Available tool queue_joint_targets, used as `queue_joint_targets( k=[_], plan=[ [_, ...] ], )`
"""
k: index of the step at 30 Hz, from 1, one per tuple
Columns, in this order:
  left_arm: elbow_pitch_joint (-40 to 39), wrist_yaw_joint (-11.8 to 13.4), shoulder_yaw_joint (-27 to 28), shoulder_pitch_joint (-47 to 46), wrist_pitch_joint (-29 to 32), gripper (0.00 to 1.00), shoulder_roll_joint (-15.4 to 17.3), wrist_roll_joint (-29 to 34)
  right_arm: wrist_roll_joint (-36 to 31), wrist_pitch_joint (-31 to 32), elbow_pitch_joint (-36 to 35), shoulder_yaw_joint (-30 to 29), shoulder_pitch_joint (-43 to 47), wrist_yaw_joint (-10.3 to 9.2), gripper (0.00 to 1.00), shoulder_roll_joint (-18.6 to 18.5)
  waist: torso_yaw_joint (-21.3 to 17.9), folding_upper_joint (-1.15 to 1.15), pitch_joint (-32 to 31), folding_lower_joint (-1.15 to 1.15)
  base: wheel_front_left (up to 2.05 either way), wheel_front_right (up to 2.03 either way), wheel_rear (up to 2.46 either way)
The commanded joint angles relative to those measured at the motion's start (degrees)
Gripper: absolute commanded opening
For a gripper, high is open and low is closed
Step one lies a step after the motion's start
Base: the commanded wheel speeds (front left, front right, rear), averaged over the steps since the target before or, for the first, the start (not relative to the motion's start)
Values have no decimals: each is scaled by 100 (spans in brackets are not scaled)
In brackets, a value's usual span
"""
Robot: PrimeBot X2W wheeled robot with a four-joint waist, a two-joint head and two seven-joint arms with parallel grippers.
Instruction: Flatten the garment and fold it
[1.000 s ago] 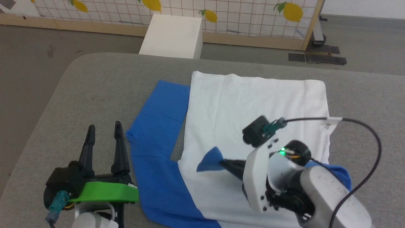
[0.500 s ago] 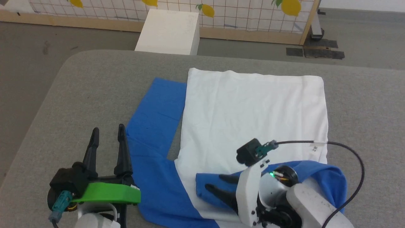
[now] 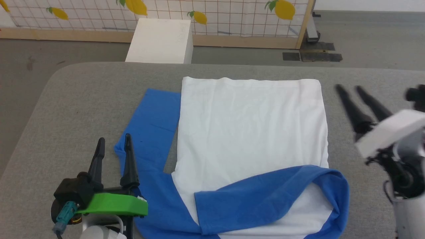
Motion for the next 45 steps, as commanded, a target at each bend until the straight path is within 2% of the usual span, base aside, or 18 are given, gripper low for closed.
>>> queue_joint_targets(
  k=[1, 5, 9, 13, 19, 26, 30, 34, 45],
  plan=[
    [13, 15, -14, 82, -25, 100, -12, -46, -144, -45, -22, -256, 150, -8, 100, 49, -37, 0, 15, 0, 0, 0, 0],
    [71, 33, -30, 53, -21, 100, -13, -102, -482, 44, -143, -962, 459, -8, 100, 237, -101, 0, 88, 0, 0, 0, 0],
    [190, 30, -63, -115, 111, 100, -13, -202, -652, 249, -330, -1322, 666, -8, 100, 381, -149, 0, 258, 0, 0, 0, 0],
    [449, -35, -57, -705, 523, 100, 45, -395, -675, 369, -564, -1540, 661, -8, 100, 429, -166, 0, 587, 0, 0, 0, 0],
    [1135, -121, 49, -2379, 1661, 100, 518, -617, -633, 471, -886, -1623, 313, -8, 100, 408, -274, 0, 1348, 0, 0, 0, 0],
    [2111, -41, 105, -4316, 3767, 100, 1246, -852, -506, 457, -1043, -1418, -207, -8, 100, 295, -614, 0, 2340, 0, 0, 0, 0],
    [2347, 119, -22, -5015, 5050, 100, 1557, -840, -423, 356, -1034, -1333, -384, -8, 100, 253, -766, 0, 2698, 0, 0, 0, 0],
    [2443, 414, -227, -5318, 6164, 100, 1686, -720, -369, 263, -992, -1290, -414, -8, 100, 211, -815, 0, 2874, 0, 0, 0, 0],
    [2321, 1036, -750, -5070, 7413, 100, 2232, 122, -309, 190, -986, -1104, -458, -8, 100, 120, -837, 0, 3045, 0, 0, 0, 0]
  ],
)
